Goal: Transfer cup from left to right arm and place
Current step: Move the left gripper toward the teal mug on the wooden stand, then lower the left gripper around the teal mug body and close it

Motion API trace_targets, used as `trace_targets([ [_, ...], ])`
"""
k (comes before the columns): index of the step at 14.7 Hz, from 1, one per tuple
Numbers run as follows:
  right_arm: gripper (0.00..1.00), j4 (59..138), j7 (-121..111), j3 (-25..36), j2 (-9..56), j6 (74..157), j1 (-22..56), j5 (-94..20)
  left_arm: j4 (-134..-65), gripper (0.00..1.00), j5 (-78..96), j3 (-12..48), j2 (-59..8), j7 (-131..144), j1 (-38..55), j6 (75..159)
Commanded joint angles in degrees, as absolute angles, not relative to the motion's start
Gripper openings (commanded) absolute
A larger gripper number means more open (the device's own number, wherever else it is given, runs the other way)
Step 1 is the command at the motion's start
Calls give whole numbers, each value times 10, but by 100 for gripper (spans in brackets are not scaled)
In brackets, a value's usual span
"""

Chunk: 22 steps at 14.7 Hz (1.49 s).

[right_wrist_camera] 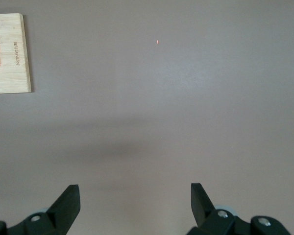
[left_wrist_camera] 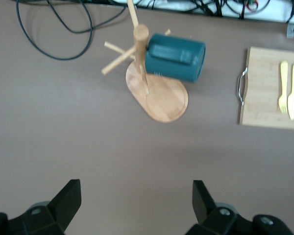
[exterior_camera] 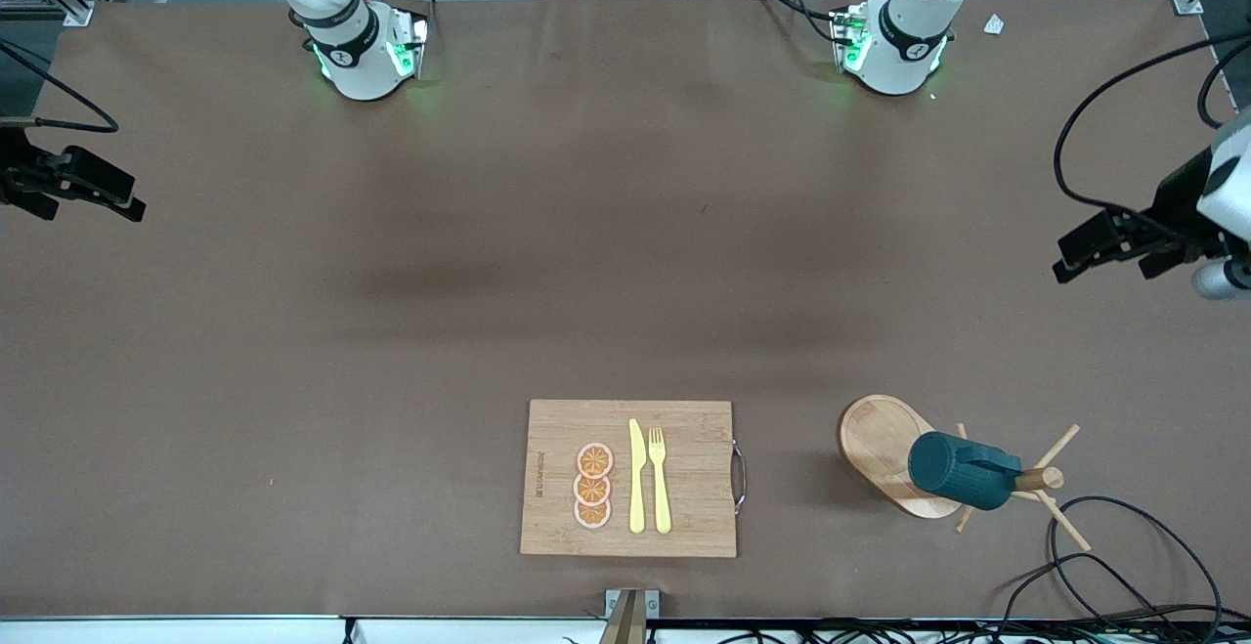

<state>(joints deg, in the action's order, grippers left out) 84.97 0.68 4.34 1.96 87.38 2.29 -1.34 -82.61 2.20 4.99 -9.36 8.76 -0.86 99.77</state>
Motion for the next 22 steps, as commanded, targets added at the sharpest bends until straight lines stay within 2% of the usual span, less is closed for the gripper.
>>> trace_targets([
  [1,100,851,19,40,17,872,20,-11,-797,100,31,50,-127,156,-11,1026],
  [6,100,851,12,40,16,871,20,-11,-769,100,33,51,-188,361,-1,1093],
  [18,100,850,18,40,15,865,27,-11,-773,100,35,57,-254,546,2,1188],
  [22,100,850,18,40,15,866,27,-11,-773,100,83,57,-270,630,2,1232],
])
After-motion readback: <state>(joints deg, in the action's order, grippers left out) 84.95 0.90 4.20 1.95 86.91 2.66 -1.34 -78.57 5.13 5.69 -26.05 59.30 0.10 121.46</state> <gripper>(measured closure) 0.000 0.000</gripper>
